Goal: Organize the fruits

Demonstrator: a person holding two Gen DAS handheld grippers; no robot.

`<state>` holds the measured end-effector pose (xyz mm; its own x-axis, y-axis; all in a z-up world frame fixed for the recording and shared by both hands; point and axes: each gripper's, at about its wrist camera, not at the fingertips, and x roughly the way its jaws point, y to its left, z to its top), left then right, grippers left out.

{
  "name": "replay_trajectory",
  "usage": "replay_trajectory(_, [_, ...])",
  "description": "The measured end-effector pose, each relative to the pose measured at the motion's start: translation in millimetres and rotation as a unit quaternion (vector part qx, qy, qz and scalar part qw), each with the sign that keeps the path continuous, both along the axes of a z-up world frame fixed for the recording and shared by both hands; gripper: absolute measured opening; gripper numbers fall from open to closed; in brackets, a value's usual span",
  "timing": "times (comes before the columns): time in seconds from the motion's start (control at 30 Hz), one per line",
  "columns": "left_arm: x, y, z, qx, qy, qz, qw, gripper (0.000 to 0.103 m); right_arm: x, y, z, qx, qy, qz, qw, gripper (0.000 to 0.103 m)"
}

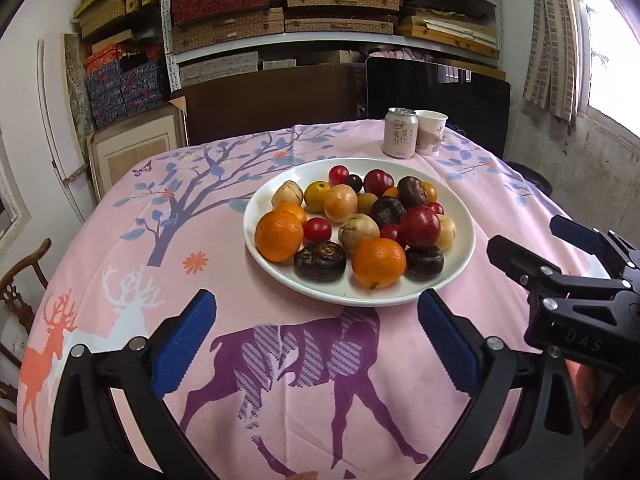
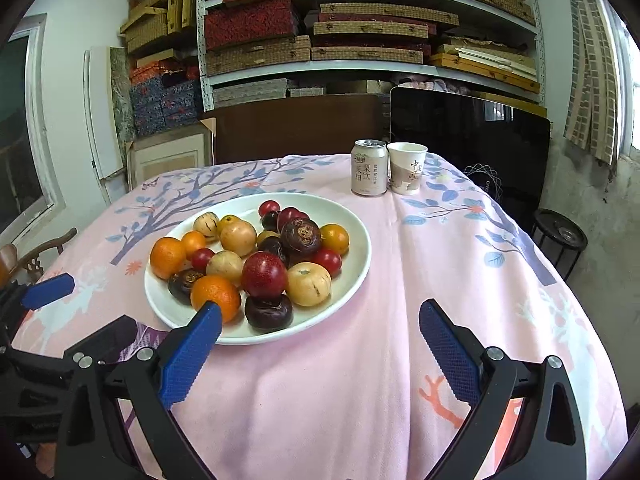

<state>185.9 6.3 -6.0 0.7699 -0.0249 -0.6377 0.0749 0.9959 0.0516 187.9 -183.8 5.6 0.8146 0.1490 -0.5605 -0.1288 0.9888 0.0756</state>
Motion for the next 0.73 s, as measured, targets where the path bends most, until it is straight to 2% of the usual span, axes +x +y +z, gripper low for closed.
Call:
replay_trajectory(0.17, [3.6, 1.7, -2.2, -0.006, 0.012, 0.003, 0.9999, 0.099, 0.6, -0.8, -0.4, -0.001, 0.003, 0.0, 1.0, 0.1])
replay_trajectory(0.43, [2.6, 3.2, -2.6, -0.004, 0.004, 0.011, 0.9999, 0.099, 1.3, 1.5, -2.6, -0.008, 0.011, 0.004, 1.0, 0.1])
replay_trajectory(0.5, [4.1, 3.8, -2.9, -0.012, 0.01, 0.002, 0.9999, 0.099, 1.2, 1.4, -2.3, -0.007, 0.01, 0.004, 1.0, 0.1])
replay_trajectory(0.73, [6.6, 5.6, -4.6, -0.008, 0.016, 0.012, 0.9998, 0.099, 1.4, 3.6, -3.2, -0.007, 0.014, 0.002, 1.0, 0.1])
